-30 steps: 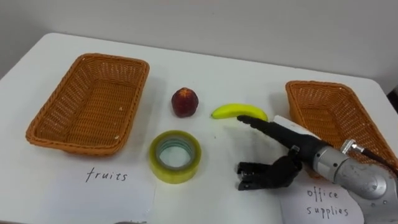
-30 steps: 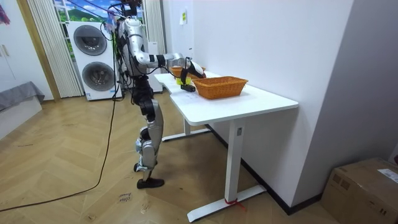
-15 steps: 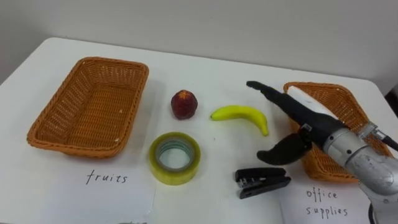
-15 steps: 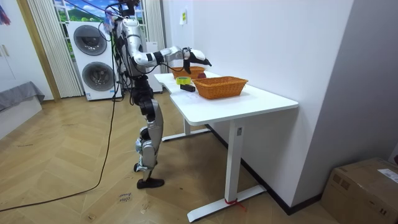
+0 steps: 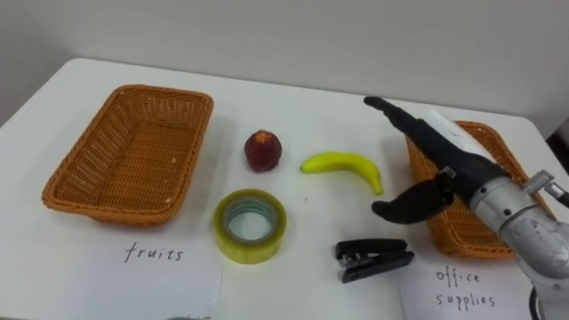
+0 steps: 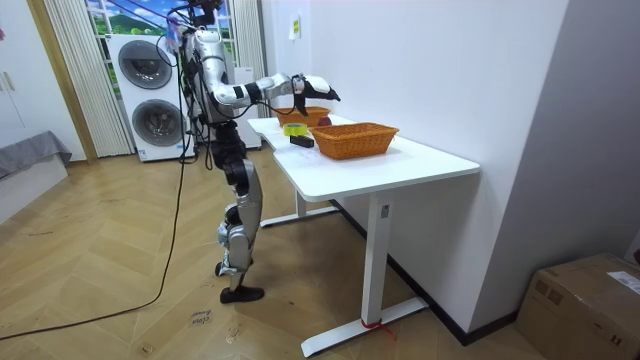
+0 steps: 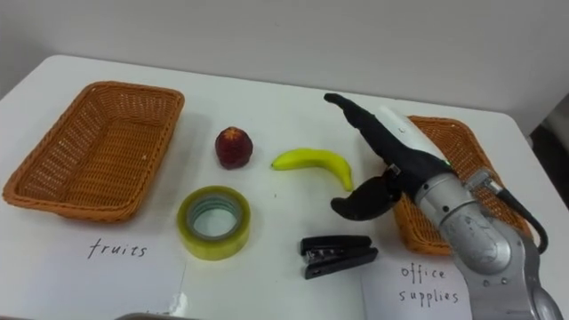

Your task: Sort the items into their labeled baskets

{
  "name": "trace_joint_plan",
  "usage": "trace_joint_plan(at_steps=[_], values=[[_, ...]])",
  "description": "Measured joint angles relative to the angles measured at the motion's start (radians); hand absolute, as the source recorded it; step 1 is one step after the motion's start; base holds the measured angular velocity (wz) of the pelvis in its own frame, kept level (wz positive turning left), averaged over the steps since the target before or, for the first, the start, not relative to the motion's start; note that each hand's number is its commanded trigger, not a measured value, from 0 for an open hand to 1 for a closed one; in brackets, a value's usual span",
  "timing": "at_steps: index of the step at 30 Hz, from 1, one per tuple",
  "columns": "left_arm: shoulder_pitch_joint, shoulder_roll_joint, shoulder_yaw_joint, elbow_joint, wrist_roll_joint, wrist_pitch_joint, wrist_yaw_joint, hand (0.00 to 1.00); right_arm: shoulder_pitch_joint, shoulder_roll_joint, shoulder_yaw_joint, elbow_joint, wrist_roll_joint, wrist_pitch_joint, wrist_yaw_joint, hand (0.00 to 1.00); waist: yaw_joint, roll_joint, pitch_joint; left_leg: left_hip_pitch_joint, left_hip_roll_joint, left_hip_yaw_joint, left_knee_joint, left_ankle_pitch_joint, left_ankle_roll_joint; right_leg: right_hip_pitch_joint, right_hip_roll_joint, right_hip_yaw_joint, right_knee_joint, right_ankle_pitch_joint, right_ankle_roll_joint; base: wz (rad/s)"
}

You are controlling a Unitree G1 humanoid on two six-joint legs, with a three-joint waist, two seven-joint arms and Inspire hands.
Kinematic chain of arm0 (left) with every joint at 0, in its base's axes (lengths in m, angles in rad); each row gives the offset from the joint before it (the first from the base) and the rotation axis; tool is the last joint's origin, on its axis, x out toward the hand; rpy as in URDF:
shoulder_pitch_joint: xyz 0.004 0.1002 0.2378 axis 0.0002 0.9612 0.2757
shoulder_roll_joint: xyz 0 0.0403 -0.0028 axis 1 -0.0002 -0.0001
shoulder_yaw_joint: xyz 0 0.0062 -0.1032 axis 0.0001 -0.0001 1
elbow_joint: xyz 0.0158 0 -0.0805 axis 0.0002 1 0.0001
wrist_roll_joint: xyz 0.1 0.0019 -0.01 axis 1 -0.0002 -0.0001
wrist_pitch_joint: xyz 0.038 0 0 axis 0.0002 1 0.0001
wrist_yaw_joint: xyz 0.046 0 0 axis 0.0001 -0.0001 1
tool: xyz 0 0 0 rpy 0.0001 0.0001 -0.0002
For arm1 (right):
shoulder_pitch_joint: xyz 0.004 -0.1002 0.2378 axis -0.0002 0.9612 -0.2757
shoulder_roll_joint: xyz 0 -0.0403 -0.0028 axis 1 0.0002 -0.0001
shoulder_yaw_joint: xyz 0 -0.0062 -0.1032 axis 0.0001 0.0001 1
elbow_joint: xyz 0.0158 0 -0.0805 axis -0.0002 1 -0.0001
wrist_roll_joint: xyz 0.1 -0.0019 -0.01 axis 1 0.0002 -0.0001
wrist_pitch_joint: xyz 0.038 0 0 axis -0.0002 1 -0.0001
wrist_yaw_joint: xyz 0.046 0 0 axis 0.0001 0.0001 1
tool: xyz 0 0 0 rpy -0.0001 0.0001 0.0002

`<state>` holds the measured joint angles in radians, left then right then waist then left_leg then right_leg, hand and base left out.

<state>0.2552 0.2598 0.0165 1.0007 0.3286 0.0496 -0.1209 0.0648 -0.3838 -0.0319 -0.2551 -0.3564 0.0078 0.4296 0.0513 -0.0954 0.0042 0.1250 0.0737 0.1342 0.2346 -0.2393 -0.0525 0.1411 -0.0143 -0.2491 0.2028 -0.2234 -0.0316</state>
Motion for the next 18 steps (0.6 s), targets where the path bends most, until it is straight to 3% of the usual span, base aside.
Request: trace_joint_plan(at_steps=[10,18], values=[[0.0,0.002,-0.027,0.04,0.007,-0.003,0.0,0.0,0.006,-0.007,0.033,0.007,0.033,0.009,0.106,0.0,-0.001,0.004,0.0027,0.001,0.0,-0.002,-0.001,0.0,0.0,-0.004,0.0,-0.003,-0.001,0.0,0.0,0.0],[-0.011,0.009,-0.041,0.04,-0.004,-0.005,-0.004,0.0,0.006,-0.008,0.098,0.059,0.036,0.016,0.209,0.0,0.005,-0.012,-0.0018,0.002,0.0,-0.005,-0.002,0.0,0.0,-0.004,0.0,-0.003,-0.001,0.0,0.0,0.0]])
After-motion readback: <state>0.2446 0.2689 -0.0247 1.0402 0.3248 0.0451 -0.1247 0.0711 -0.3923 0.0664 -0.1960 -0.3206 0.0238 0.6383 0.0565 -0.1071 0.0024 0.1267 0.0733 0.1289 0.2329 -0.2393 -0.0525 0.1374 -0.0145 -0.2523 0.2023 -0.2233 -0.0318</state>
